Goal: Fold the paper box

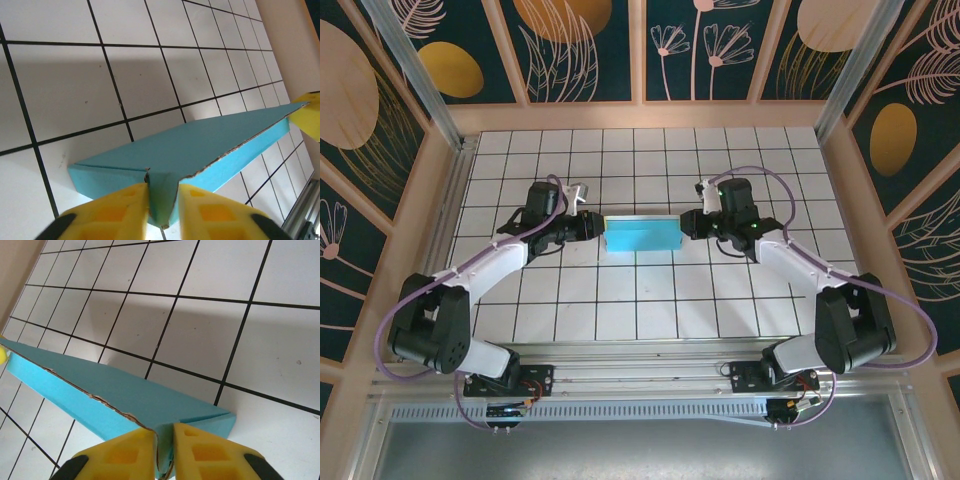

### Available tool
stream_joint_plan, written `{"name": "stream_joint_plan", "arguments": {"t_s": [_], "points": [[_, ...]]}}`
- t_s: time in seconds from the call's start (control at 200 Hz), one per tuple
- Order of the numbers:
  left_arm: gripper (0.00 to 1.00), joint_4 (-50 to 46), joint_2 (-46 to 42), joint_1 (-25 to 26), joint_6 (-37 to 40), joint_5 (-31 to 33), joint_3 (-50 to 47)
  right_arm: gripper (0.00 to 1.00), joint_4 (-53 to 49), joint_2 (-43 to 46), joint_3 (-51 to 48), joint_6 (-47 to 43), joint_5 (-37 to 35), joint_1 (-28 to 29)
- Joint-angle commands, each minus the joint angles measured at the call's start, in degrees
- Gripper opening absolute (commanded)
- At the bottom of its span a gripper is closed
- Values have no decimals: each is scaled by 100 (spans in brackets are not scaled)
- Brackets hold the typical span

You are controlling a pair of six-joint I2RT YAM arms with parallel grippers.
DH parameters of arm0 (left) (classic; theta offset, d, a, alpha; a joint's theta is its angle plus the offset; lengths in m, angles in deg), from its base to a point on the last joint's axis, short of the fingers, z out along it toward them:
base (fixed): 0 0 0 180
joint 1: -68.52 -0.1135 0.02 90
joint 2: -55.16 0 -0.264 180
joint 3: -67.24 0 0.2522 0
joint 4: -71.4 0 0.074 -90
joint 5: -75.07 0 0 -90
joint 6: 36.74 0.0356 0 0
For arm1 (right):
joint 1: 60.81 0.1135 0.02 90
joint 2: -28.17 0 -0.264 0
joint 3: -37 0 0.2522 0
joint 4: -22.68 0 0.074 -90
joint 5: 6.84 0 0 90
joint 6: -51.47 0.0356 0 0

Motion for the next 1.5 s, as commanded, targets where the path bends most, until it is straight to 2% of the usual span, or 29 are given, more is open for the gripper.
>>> {"name": "stream_joint_plan", "arguments": {"t_s": [0.0, 0.225, 0.491, 0.736, 1.326, 1.492], "points": [[30, -358, -185, 25, -104, 70, -43, 20, -59, 175, 75, 126, -197, 82], [38, -475, -430, 25, -42, 234, 233, 30, -324, 268, 434, 60, -271, 87], [40, -759, -563, 25, 99, 479, 440, 31, -474, 397, 511, -116, -516, 77], [40, -1334, -380, 26, 736, 631, 649, 26, -686, 206, 539, -288, -609, 10], [38, -1259, -230, 25, 741, 474, 865, 7, -564, 36, 545, -335, -416, 16], [30, -1329, -172, 29, 865, 411, 943, 6, -558, 62, 537, -317, -403, 33]]}}
